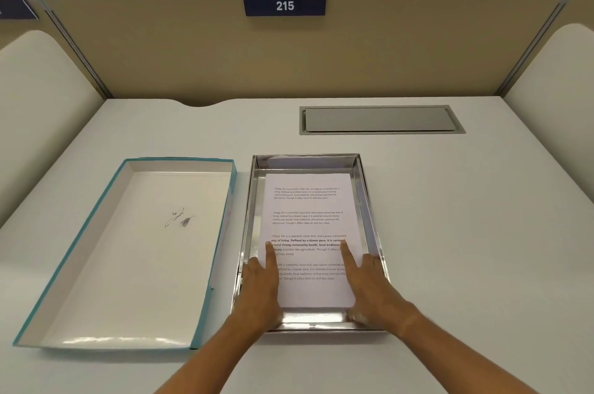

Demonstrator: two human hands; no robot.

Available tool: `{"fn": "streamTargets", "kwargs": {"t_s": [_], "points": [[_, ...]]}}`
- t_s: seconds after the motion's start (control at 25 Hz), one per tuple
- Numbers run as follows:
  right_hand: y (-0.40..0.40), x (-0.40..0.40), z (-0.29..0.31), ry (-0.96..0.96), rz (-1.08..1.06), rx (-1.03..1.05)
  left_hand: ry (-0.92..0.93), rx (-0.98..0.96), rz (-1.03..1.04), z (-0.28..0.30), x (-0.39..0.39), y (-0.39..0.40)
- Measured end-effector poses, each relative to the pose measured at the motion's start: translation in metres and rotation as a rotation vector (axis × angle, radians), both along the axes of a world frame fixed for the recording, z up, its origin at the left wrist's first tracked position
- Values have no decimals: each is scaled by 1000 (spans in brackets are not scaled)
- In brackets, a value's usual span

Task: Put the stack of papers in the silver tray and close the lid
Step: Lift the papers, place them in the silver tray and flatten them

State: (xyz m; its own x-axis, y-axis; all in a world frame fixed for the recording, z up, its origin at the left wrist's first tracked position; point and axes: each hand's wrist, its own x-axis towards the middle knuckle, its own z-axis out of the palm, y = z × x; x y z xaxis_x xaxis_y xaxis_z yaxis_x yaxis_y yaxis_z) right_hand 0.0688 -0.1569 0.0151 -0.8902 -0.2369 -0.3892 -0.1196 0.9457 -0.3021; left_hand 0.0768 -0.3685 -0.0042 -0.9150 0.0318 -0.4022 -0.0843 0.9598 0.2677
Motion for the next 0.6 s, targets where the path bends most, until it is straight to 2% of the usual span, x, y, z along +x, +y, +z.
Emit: {"fn": "streamTargets", "kwargs": {"t_s": [0.12,0.24,0.32,0.44,0.6], "points": [[-1,1,3,-49,0,20,-34,4,-12,5,0,2],[1,-11,15,-229,-96,-75,-157,172,88,8,-15,-5],[2,-29,25,-242,-219,-206,-139,352,209,15,-31,-9],[-4,-47,41,-148,-491,-498,-3,563,383,33,-51,-3],[-15,-59,50,-159,-709,-682,-53,613,571,47,-66,10]]}}
